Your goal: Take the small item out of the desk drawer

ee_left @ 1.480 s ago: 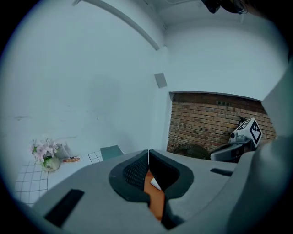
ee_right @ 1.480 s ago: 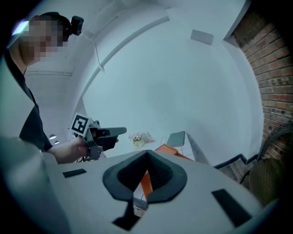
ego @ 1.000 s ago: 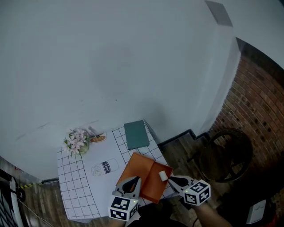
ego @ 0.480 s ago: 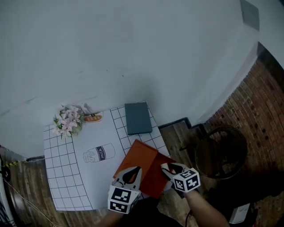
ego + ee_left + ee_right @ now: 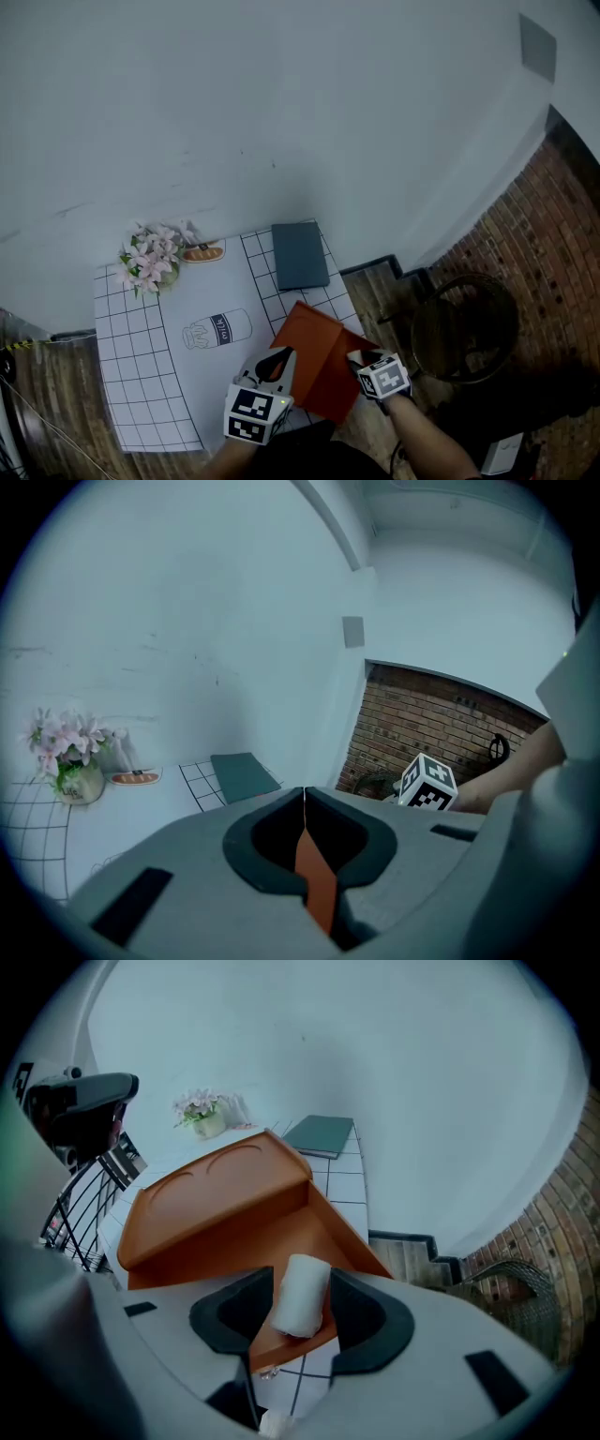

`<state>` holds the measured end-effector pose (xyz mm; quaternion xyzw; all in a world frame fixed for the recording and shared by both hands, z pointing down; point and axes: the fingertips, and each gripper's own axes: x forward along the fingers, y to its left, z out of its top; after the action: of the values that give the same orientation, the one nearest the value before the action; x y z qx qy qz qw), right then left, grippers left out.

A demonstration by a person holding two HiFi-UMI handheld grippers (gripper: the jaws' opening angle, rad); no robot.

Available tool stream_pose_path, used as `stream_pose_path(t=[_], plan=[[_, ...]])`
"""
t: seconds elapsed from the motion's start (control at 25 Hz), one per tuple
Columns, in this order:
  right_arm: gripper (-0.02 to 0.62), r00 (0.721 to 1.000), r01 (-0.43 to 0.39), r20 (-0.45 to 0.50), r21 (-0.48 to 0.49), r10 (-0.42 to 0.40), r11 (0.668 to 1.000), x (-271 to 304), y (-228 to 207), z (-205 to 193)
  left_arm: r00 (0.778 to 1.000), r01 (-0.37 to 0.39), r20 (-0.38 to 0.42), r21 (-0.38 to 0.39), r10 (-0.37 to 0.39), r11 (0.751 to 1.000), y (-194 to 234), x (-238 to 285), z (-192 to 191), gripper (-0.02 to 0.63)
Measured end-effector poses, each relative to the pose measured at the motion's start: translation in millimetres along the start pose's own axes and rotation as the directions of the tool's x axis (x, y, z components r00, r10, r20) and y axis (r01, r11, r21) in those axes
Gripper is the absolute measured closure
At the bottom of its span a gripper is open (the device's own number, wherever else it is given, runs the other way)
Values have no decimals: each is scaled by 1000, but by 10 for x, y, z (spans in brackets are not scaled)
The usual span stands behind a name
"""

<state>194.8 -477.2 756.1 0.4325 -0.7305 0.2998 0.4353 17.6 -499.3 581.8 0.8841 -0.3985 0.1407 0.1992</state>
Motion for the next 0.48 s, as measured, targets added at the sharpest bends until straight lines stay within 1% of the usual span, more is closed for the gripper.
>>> stream_pose_path(t=[0.12, 0.28, 0.36, 0.44, 0.48], plan=[[407, 999, 11, -37, -22, -12, 1000, 21, 49, -25, 1000, 2, 0, 16, -2, 1000, 50, -85, 78, 594], [408, 993, 69, -88, -122, -80, 990, 133, -15, -96, 1000, -8, 11, 36, 8, 999, 116, -236, 179, 594], [407, 986, 91, -122, -151, -110, 984, 158, -46, -130, 1000, -12, 13, 38, 12, 999, 150, -303, 184, 594], [403, 982, 78, -159, -157, -103, 985, 190, -12, -181, 1000, -17, 9, 32, 17, 999, 195, -367, 146, 594], [400, 979, 72, -178, -176, -104, 982, 208, 3, -205, 1000, -22, 8, 28, 21, 999, 221, -397, 125, 594]])
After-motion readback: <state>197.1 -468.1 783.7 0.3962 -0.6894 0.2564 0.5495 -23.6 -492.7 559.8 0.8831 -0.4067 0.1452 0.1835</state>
